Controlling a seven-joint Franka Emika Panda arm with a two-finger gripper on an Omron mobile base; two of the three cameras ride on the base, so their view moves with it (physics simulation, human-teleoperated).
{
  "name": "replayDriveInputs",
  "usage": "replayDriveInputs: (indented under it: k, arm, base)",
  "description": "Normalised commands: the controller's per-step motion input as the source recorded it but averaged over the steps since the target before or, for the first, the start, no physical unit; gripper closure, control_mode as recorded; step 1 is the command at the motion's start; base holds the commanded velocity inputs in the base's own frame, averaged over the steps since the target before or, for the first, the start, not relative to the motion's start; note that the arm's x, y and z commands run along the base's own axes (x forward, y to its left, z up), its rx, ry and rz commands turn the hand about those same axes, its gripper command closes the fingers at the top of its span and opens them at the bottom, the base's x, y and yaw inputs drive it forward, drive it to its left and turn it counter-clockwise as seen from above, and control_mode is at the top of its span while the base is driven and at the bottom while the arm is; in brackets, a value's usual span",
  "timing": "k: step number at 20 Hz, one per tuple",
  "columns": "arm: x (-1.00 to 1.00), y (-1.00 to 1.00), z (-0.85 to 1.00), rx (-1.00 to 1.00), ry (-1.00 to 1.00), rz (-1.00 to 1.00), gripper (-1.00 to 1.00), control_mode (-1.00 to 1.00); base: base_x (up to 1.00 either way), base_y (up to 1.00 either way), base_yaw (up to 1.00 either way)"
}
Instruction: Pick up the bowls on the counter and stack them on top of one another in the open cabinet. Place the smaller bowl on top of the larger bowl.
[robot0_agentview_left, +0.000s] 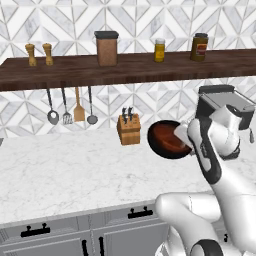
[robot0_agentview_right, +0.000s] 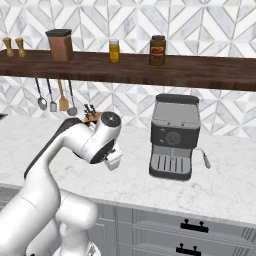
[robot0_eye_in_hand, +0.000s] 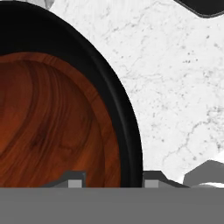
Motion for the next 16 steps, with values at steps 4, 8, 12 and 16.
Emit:
replayDriveInputs:
  k: [4,8,12,16]
  arm:
    - [-0.47,-0.21,0.88,0.0,0.0,-0.26,1.0,-1.0]
    - [-0.46,-0.16,0.78,0.0,-0.01,-0.33,1.0,-1.0]
    - [-0.24,-0.12,0.74,-0.01,-0.13,-0.44,1.0,-1.0]
    - [-0.13,-0.21,0.71,0.0,-0.08,-0.54,1.0,-1.0]
  base:
    - [0.0,0.0,0.0]
    - [0.0,0.0,0.0]
    - [0.0,0.0,0.0]
    - [0.0,0.0,0.0]
